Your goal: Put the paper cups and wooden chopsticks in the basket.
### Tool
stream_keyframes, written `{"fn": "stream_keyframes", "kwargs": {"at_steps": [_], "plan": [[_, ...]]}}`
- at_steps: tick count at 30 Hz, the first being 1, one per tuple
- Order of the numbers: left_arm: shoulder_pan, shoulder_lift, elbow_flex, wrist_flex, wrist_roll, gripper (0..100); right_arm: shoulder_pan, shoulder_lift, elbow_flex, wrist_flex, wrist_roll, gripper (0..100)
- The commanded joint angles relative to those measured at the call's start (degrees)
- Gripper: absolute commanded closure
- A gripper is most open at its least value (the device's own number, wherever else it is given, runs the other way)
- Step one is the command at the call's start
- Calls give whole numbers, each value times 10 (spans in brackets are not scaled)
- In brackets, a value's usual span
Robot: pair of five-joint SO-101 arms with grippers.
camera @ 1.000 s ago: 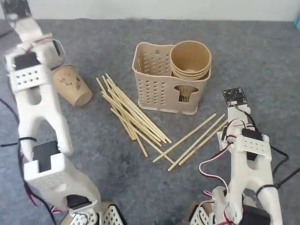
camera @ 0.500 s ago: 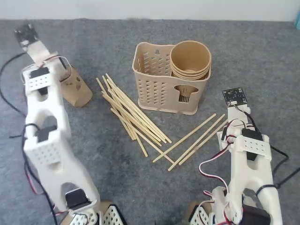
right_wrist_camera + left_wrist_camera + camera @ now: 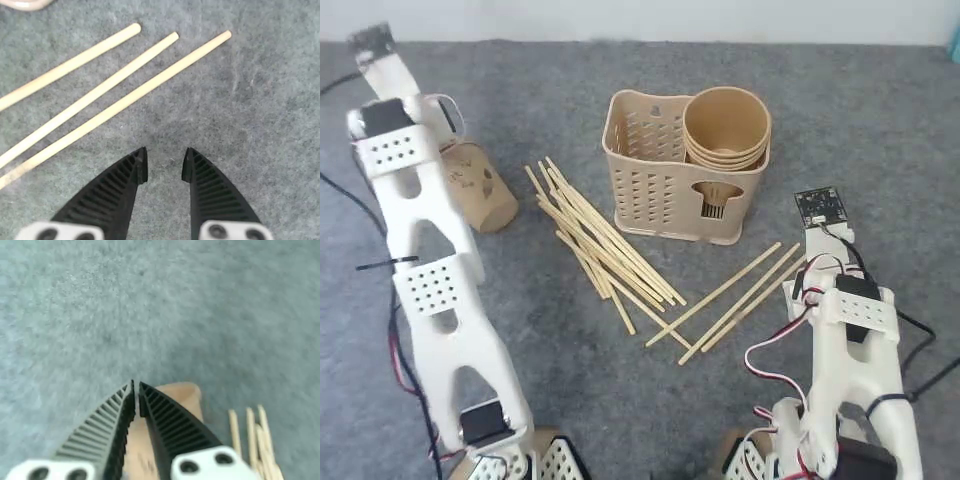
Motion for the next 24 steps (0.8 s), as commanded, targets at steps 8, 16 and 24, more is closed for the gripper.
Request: {"fn": "stream_keyframes", "kwargs": {"at_steps": [8, 16, 24], "plan": [[29, -56, 120, 47, -19, 988, -7, -20, 5, -5, 10, 876], [14, -164, 127, 47, -16, 988, -7, -20, 5, -5, 10, 876], [-23, -169, 126, -30, 33, 988, -7, -20, 5, -5, 10, 876]]}}
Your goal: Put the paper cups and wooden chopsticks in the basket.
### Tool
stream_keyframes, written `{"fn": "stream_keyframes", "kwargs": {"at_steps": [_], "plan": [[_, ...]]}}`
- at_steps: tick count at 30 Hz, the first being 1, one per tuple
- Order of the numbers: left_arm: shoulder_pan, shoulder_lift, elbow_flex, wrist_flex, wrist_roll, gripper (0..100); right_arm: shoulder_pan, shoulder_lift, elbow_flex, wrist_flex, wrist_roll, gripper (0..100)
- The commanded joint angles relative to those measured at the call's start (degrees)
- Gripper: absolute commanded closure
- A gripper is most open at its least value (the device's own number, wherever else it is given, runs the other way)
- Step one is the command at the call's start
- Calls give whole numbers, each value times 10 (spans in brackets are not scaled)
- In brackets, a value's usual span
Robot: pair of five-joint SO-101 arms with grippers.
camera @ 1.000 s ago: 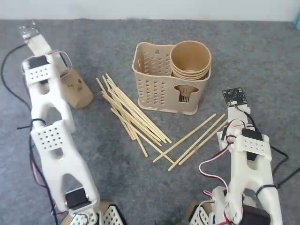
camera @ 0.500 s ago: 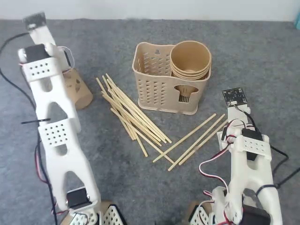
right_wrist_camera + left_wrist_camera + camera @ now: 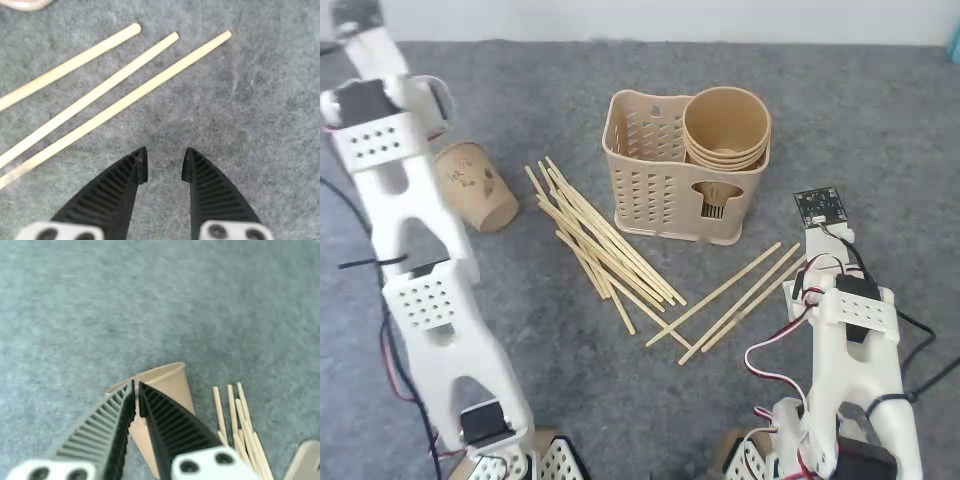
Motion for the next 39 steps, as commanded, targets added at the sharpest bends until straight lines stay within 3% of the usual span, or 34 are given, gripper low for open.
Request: {"fn": "stream_keyframes", "kwargs": {"at_steps": [1, 12, 25, 32, 39], "plan": [[-15, -8, -5, -53, 18, 988, -7, -20, 5, -5, 10, 876], [-18, 94, -7, -117, 18, 988, -7, -20, 5, -5, 9, 876], [17, 97, -7, 37, -3, 988, -7, -20, 5, -5, 8, 876], [25, 93, 19, 38, -6, 988, -7, -20, 5, -5, 8, 876], [44, 12, 141, 38, -21, 988, -7, -20, 5, -5, 9, 876]]}}
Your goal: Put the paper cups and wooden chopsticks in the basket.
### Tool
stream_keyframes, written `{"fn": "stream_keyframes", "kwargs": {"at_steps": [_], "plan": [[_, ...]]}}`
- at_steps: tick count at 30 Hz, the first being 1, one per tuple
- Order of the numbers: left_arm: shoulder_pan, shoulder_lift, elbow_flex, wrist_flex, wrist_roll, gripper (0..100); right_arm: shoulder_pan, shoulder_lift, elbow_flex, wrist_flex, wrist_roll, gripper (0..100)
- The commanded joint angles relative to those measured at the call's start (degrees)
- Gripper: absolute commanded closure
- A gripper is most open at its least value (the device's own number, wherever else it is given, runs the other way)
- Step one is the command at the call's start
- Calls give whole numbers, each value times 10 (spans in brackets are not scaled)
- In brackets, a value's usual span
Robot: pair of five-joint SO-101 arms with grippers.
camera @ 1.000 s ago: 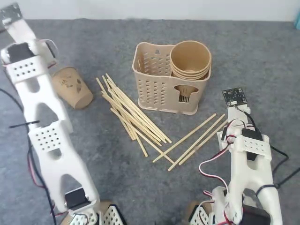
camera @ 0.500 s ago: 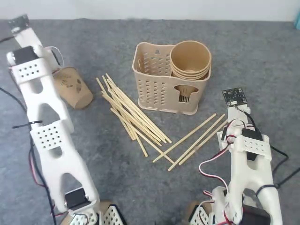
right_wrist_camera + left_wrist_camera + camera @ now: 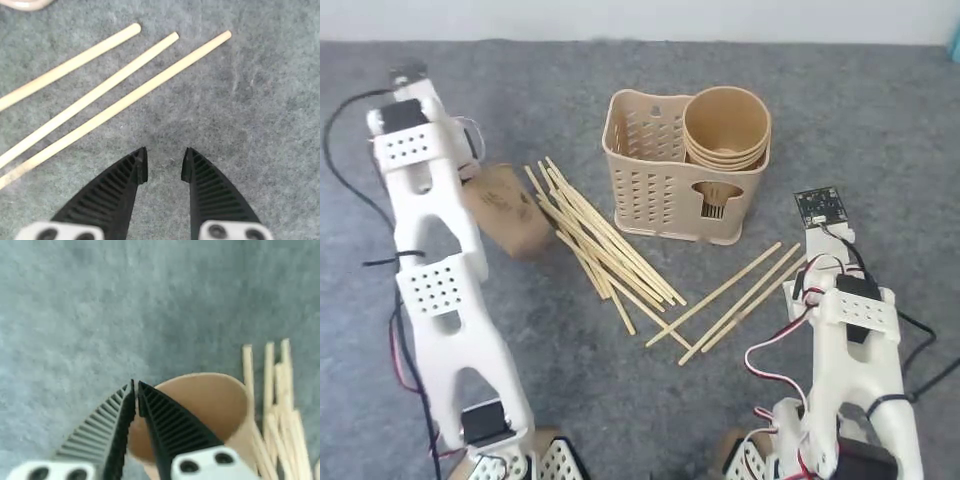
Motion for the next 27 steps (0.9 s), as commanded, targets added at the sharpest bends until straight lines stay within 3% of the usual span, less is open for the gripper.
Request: {"fn": "stream_keyframes", "kwargs": {"at_steps": [1, 13, 27], "plan": [[22, -99, 54, 21, -12, 988, -7, -20, 5, -5, 9, 876], [122, -315, 364, 20, -55, 988, -7, -20, 5, -6, 10, 876], [131, -521, 538, 20, -124, 988, -7, -20, 5, -8, 10, 876]]}}
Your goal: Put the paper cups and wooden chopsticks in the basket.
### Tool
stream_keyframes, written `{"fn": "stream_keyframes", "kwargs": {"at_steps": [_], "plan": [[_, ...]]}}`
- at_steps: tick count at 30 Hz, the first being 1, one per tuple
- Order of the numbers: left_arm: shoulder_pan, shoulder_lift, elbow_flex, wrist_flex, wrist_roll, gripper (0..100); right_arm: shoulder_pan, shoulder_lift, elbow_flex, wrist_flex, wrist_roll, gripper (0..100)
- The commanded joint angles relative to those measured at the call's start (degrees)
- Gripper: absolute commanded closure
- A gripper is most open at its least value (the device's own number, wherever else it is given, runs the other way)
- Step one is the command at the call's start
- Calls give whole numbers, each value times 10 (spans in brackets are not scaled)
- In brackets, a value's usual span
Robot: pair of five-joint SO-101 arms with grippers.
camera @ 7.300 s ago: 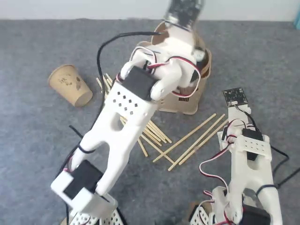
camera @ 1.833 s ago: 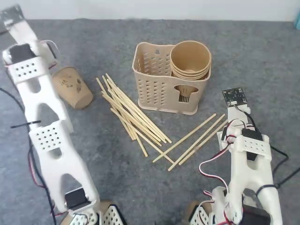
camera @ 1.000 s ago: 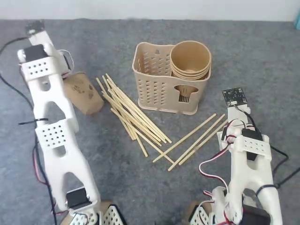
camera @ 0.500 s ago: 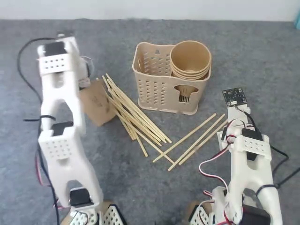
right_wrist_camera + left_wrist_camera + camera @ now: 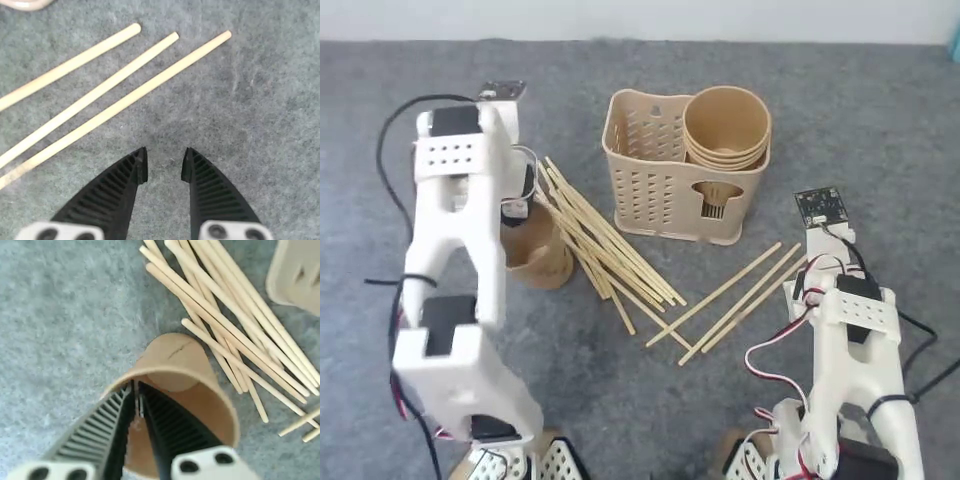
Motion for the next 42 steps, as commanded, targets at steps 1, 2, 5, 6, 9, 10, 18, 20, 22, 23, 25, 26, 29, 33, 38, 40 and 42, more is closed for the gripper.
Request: {"fn": "stream_keyframes", "kwargs": {"at_steps": [1, 2, 5, 6, 9, 10, 18, 20, 22, 23, 25, 26, 29, 33, 38, 40, 42], "plan": [[10, -98, 12, 20, -6, 987, -7, -20, 5, -8, 10, 876], [12, -117, 16, 20, -6, 987, -7, -20, 5, -8, 10, 876], [15, -166, 18, 20, -6, 987, -7, -20, 5, -8, 10, 876], [14, -180, 18, 20, -6, 981, -7, -20, 5, -8, 10, 876], [13, -214, 19, 20, -6, 912, -7, -20, 5, -8, 10, 876], [13, -222, 24, 19, -6, 883, -7, -20, 5, -8, 11, 876], [-18, -229, 108, -43, -33, 810, -7, -20, 5, -7, 11, 876], [-40, -229, 136, -73, -40, 810, -7, -20, 5, -7, 11, 876], [-58, -229, 162, -98, -42, 810, -7, -20, 5, -7, 11, 876], [-65, -229, 176, -109, -46, 810, -7, -20, 5, -7, 11, 876], [-73, -229, 206, -132, -52, 810, -7, -20, 5, -7, 11, 876], [-73, -229, 223, -145, -52, 810, -7, -20, 5, -7, 11, 876], [-70, -229, 279, -196, -50, 814, -7, -20, 5, -6, 11, 876], [-70, -229, 332, -253, -48, 868, -6, -20, 5, -5, 11, 876], [-69, -235, 339, -251, -48, 994, -6, -20, 5, -5, 11, 876], [-69, -235, 331, -231, -48, 988, -6, -20, 5, -5, 11, 876], [-69, -235, 315, -210, -48, 988, -6, -20, 5, -5, 11, 876]]}}
